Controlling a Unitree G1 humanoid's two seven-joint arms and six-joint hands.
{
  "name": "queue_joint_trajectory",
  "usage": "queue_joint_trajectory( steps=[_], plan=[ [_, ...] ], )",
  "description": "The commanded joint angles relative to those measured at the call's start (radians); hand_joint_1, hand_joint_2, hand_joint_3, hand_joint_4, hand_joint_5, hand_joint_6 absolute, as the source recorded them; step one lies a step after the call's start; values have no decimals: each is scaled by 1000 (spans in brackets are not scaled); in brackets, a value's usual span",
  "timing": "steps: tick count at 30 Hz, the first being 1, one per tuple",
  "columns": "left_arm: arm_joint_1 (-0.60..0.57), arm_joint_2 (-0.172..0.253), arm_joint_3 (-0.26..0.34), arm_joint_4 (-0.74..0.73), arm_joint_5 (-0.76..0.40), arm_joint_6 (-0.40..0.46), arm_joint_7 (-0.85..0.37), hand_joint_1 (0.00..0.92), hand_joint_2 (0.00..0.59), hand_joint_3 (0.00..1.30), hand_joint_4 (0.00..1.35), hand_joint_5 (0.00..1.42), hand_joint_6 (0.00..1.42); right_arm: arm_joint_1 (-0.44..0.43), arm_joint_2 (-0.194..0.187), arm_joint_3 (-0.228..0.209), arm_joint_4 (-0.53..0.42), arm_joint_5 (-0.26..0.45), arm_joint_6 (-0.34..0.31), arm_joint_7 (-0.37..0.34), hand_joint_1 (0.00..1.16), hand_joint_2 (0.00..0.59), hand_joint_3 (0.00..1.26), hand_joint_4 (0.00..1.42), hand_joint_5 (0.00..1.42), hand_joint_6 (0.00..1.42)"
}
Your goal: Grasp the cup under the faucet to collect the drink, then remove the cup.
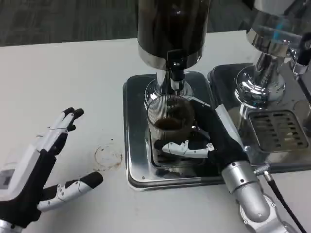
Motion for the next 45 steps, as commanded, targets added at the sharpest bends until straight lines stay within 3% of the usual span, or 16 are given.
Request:
queue_joint_trajectory(
  steps=[1,10,20,36,45],
  plan=[
    [-6,-16,-4,-3,4,13,24,0,91,86,0,195,125,39,-17,9,-25,-48,28,-46,1056,157,490,520,507,569],
    [-5,-8,3,-1,-7,17,22,0,91,91,1,200,133,46,-5,0,-38,-56,22,-107,1108,109,558,582,587,648],
    [-16,-8,-8,4,2,18,21,0,92,95,4,201,132,64,-10,-10,-76,-75,25,-168,1116,95,600,631,643,700],
    [-45,-8,-38,26,21,15,18,0,91,96,4,201,123,151,-23,-37,-288,-64,109,-135,1079,109,630,672,700,804],
    [-44,5,-70,9,92,49,46,0,99,90,0,188,109,221,-40,-38,-420,-69,146,-100,1055,116,639,686,718,814]
  ],
)
